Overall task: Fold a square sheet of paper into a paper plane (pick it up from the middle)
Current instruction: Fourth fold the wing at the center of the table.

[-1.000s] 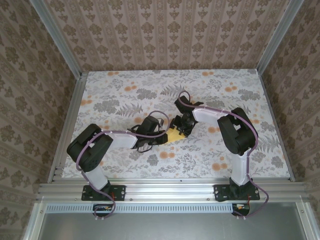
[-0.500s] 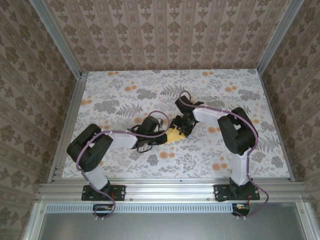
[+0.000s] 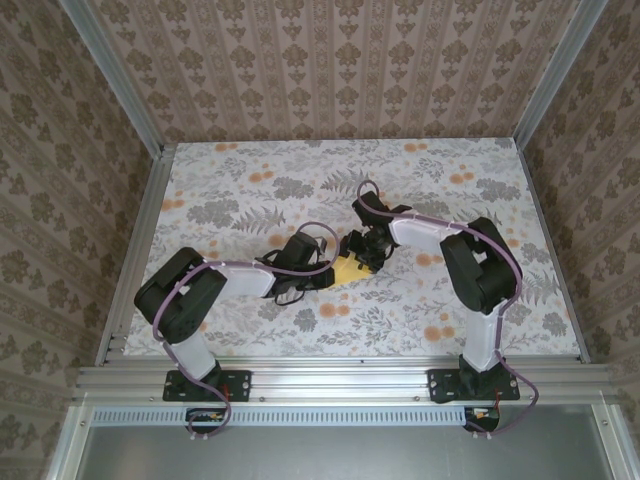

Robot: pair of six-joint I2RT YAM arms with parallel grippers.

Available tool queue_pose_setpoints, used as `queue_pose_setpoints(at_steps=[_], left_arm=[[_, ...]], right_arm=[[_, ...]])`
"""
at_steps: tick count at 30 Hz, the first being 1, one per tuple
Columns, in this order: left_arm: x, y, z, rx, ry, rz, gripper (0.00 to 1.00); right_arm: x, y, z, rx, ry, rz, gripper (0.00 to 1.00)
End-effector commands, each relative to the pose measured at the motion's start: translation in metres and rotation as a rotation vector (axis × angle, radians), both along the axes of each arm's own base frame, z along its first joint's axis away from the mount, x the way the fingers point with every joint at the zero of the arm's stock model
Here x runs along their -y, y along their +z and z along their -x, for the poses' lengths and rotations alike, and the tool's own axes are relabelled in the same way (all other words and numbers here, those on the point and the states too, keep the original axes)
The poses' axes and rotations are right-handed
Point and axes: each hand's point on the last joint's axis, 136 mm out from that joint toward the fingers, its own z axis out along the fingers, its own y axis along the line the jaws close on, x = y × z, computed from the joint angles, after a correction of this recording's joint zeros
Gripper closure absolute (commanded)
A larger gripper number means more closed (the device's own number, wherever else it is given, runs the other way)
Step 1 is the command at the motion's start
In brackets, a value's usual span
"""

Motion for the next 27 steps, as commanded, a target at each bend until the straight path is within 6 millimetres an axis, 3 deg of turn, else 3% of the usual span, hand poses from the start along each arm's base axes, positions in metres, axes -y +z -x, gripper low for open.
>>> queue_pose_setpoints(at_steps=[1, 6, 9, 11, 14, 17, 21, 27], left_arm=[[-0.033, -0.055, 0.043, -0.163, -0.033, -0.178, 0.98], [-0.031, -0.057, 0.045, -0.164, -0.045, -0.181, 0.99], [-0.03, -0.059, 0.046, -0.169, -0.052, -0.184, 1.0], [-0.031, -0.061, 0.047, -0.174, -0.055, -0.187, 1.0], [-0.032, -0.061, 0.049, -0.175, -0.056, -0.192, 1.0], [-0.034, -0.062, 0.05, -0.176, -0.051, -0.195, 1.0], [-0.037, -0.063, 0.051, -0.178, -0.048, -0.2, 1.0], [-0.039, -0.064, 0.052, -0.179, -0.039, -0.204, 1.0]], right_arm=[[0.022, -0.008, 0.0, 0.052, 0.051, 0.082, 0.33], [0.014, 0.037, -0.007, 0.218, 0.103, -0.001, 0.34], [0.01, 0.051, -0.002, 0.297, 0.121, -0.064, 0.42], [0.003, 0.057, 0.002, 0.328, 0.137, -0.126, 0.53], [-0.011, 0.052, 0.007, 0.32, 0.167, -0.183, 0.72], [-0.023, 0.041, 0.01, 0.296, 0.185, -0.206, 0.85], [-0.036, 0.027, 0.012, 0.264, 0.194, -0.24, 0.93], [-0.04, 0.006, 0.018, 0.216, 0.192, -0.253, 0.97]])
